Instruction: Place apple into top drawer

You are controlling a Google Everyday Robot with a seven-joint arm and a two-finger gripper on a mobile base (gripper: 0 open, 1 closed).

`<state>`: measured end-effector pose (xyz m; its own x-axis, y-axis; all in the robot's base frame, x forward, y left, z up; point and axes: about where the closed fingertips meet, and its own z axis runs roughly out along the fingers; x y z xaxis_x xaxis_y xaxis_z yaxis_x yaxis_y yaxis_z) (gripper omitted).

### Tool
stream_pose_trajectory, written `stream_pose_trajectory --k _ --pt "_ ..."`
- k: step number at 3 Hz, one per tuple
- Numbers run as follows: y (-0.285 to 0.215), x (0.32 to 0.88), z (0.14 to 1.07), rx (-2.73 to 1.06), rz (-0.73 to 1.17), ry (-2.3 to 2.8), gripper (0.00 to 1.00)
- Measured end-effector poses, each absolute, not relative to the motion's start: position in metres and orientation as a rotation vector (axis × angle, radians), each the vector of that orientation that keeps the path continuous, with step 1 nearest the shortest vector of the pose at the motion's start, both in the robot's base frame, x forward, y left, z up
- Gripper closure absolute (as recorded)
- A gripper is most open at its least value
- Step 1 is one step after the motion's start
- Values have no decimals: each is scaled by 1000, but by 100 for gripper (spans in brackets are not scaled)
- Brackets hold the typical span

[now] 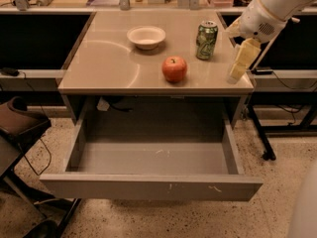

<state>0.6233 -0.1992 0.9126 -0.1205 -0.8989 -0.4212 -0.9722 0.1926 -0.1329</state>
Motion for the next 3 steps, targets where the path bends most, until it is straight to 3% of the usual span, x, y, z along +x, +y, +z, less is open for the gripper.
stream_pose_trajectory --k 1,3 --pt "-183 645 889 -1711 478 1943 0" --pt "-174 667 876 -1610 588 1856 0"
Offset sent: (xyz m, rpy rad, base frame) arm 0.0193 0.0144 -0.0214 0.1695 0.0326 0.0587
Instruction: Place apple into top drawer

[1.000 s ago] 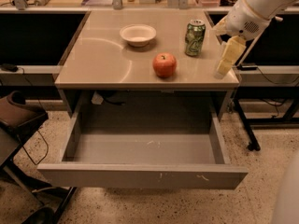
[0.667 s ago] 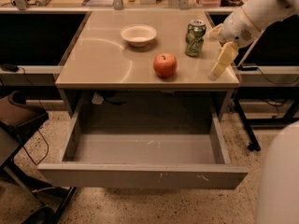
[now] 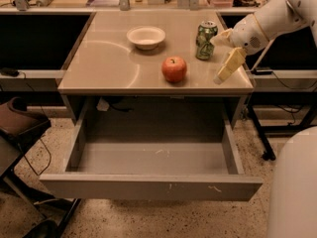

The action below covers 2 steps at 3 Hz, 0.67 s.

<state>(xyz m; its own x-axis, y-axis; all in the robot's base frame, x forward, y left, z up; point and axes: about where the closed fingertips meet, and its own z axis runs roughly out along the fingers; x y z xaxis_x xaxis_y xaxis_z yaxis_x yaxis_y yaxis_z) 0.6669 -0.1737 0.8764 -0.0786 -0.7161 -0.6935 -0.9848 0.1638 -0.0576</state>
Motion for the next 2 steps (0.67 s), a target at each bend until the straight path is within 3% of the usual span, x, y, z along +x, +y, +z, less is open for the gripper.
stream_pose_trajectory --k 1,2 --pt "-144 688 866 -1540 751 1729 0" --pt "-143 691 865 -1531 748 1730 0"
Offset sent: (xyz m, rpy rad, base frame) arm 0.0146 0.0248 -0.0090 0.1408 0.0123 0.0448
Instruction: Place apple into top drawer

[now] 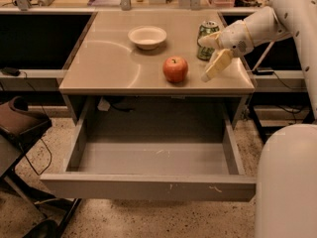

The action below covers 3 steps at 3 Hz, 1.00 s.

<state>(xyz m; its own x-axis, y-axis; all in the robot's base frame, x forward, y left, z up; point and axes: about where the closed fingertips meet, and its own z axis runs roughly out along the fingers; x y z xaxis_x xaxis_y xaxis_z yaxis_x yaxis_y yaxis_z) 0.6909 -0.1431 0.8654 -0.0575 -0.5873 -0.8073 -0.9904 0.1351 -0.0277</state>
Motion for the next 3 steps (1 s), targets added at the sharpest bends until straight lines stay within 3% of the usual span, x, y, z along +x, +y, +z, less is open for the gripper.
stream_pose_trajectory --k 3 --pt "-81 694 829 -1629 864 1681 0"
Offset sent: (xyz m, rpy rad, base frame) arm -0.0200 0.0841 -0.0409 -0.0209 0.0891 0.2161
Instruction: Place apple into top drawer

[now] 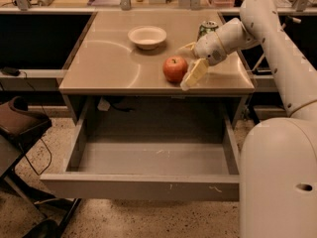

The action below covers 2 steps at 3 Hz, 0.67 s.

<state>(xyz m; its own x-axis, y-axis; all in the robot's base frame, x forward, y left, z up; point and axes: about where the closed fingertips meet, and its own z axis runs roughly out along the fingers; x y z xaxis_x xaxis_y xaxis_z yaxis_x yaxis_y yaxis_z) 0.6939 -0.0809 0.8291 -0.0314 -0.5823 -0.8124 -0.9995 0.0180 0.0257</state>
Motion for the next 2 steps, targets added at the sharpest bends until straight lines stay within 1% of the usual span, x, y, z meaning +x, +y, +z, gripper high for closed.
stream_pose_trajectory --k 1,2 --pt "-81 694 829 -1629 864 1681 0" --pt "-81 694 829 -1629 864 1681 18"
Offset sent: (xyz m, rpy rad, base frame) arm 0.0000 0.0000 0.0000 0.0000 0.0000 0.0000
